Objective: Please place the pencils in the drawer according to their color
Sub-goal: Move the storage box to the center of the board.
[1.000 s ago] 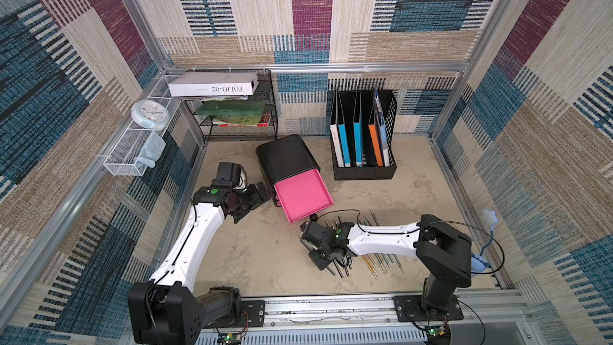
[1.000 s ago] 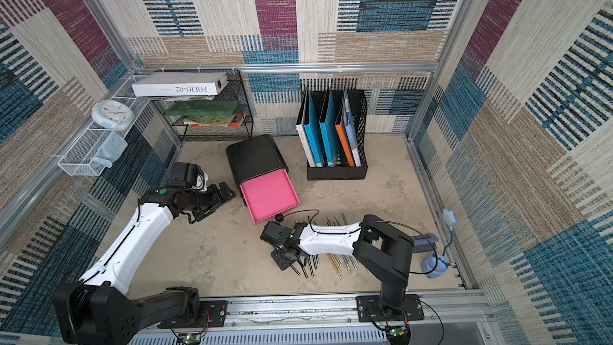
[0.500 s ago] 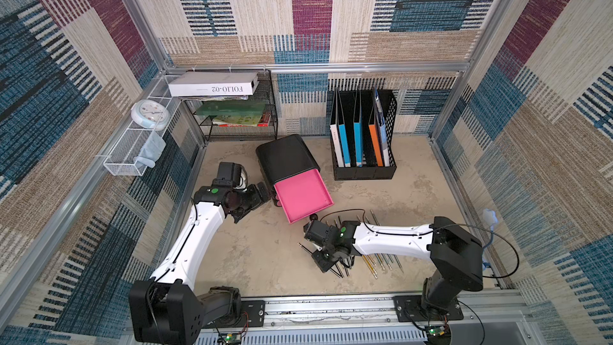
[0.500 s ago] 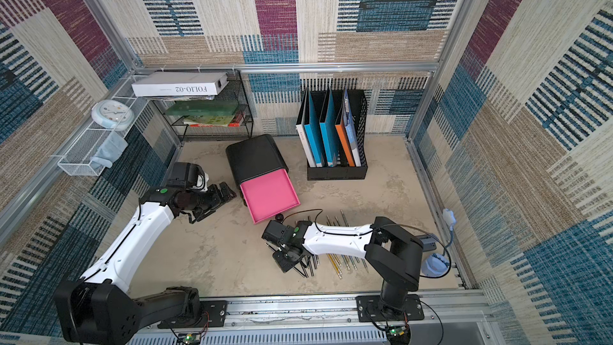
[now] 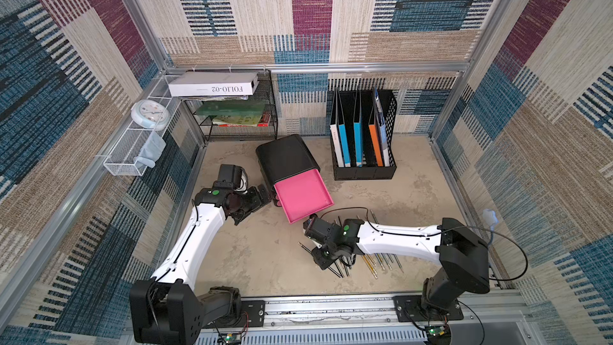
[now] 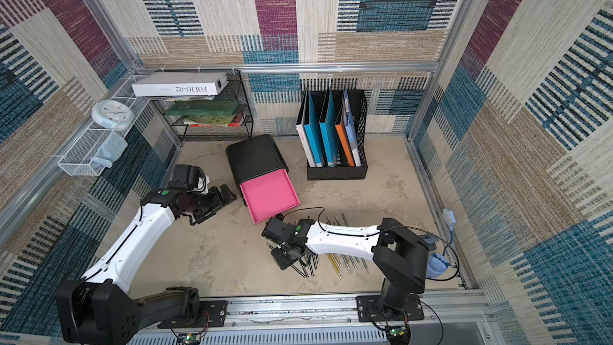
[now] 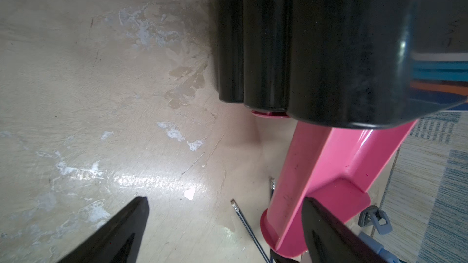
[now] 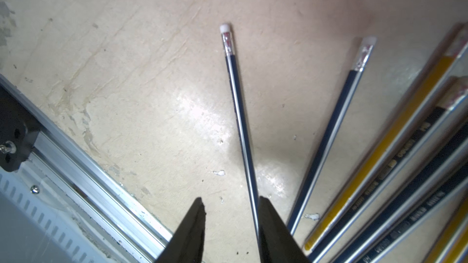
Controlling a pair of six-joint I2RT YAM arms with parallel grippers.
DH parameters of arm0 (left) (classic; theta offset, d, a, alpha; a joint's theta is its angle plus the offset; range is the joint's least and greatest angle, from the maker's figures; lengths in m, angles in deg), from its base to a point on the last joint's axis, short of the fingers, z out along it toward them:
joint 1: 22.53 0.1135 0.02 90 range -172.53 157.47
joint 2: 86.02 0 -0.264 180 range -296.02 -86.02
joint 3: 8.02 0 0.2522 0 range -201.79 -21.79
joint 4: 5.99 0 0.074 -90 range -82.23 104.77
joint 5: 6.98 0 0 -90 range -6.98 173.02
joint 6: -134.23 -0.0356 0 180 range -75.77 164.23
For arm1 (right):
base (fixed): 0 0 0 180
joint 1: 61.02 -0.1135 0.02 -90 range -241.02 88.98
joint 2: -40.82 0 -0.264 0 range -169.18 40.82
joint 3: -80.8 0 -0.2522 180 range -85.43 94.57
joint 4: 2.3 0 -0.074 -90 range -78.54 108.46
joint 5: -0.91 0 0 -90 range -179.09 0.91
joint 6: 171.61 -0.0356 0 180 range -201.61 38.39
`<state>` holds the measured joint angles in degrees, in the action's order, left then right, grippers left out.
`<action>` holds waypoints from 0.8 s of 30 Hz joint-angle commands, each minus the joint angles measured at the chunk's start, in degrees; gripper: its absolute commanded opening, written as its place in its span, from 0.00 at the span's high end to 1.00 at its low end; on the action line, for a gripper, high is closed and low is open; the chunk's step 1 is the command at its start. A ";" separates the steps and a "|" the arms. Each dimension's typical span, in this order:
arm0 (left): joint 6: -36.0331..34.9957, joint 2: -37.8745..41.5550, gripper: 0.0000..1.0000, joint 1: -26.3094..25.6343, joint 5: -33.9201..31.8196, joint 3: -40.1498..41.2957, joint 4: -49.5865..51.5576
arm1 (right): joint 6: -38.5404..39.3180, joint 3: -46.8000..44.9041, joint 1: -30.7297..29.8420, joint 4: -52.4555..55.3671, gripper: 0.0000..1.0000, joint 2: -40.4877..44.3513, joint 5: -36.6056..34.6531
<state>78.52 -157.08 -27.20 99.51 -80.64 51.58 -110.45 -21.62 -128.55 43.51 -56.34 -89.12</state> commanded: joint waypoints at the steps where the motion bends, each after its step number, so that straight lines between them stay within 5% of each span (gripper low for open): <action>1: 0.23 0.50 0.02 0.00 0.47 0.61 -0.92 | 0.92 2.07 -0.06 0.27 0.57 -2.49 -0.93; 24: 0.62 0.52 0.02 -0.02 0.78 0.67 -0.93 | 4.30 14.08 0.05 0.88 0.57 -16.04 -7.49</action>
<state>78.84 -156.87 -27.20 99.55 -79.91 51.47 -107.01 -8.60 -128.66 43.31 -71.47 -94.06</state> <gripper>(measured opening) 0.982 0.428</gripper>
